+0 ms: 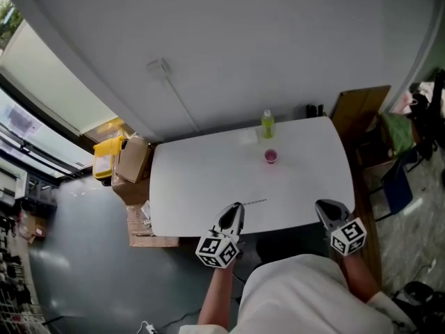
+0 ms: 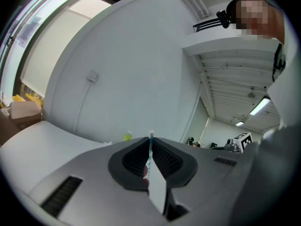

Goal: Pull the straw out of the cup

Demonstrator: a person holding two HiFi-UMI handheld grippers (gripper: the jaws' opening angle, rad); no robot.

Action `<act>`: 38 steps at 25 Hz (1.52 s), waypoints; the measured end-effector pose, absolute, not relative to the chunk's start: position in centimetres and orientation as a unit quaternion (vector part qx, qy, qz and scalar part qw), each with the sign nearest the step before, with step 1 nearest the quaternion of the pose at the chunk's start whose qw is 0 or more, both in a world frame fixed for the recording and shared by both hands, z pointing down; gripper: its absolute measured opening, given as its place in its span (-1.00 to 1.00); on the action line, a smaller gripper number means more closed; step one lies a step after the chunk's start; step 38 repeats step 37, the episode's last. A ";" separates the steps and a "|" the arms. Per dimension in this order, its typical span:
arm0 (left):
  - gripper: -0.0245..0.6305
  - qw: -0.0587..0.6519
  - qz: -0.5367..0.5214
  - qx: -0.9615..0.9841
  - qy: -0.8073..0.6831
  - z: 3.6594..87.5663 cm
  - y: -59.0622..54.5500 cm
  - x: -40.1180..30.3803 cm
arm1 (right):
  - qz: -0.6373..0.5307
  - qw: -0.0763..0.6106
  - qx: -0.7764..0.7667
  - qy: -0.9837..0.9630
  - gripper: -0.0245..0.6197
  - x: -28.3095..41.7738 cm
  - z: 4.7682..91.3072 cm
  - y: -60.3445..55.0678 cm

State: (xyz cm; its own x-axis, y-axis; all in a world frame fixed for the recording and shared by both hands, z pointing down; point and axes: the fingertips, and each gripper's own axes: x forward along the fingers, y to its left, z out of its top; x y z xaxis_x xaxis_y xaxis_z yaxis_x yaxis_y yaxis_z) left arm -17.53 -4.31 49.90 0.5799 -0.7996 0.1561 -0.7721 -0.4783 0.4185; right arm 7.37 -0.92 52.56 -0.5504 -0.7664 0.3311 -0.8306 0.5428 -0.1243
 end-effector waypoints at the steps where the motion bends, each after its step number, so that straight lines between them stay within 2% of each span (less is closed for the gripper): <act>1: -0.85 0.227 -0.032 0.857 -0.462 49.7 -4.0 -17.4 | 0.132 0.120 0.451 -0.874 -0.80 7.4 52.4 -0.9; 38: -0.85 0.207 -0.050 0.847 -0.488 46.3 -0.3 -12.2 | 0.107 0.108 0.408 -0.900 -0.80 11.1 50.5 0.3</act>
